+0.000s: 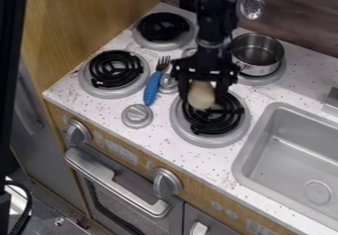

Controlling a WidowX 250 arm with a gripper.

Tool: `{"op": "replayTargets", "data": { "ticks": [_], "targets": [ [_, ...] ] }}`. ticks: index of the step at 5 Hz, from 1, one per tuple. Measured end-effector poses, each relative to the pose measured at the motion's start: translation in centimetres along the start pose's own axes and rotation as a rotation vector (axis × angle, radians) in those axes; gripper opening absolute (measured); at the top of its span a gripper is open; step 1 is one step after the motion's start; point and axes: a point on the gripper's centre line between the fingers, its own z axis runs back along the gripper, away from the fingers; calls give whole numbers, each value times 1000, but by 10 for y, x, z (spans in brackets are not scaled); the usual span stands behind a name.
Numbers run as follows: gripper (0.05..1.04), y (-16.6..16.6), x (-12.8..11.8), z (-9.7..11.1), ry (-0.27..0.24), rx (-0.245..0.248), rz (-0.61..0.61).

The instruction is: Put the white object on the correct edge

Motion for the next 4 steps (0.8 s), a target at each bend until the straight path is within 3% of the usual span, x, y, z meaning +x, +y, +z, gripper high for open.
{"op": "replayTargets", "data": {
  "ticks": [1, 2, 4],
  "targets": [
    [896, -6, -7, -2, 30, -14, -24],
    [896, -9, -16, -17, 82, -11, -26],
    [925, -20, -13, -25, 112, -17, -47]
  ]
}}
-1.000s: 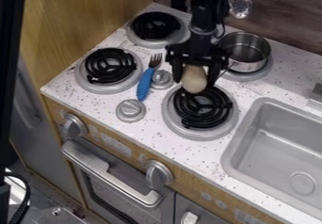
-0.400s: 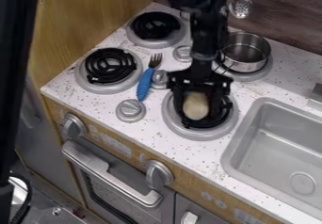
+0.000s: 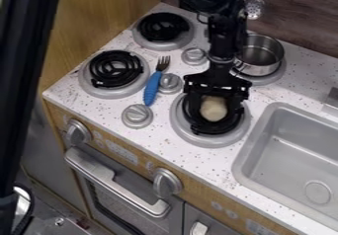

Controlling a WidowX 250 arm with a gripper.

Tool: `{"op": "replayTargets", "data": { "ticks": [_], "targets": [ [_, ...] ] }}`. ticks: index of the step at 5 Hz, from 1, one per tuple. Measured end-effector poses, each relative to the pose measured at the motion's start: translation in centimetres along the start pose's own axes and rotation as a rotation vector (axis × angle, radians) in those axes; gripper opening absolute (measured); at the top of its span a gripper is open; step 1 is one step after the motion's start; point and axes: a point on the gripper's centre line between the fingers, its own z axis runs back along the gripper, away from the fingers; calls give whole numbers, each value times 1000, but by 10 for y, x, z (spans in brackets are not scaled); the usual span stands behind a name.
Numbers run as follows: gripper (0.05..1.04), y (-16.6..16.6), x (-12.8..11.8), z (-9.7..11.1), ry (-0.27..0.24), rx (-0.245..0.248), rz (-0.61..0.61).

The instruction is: Put the white object on the correct edge

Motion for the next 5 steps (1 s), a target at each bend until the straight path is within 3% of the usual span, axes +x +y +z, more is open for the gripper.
{"op": "replayTargets", "data": {
  "ticks": [1, 3, 5],
  "targets": [
    [999, -1, -2, 0, -34, -19, -19],
    [999, -5, -13, 36, -99, -55, -144],
    [999, 6, -23, 53, -114, -29, -233]
  ]
}}
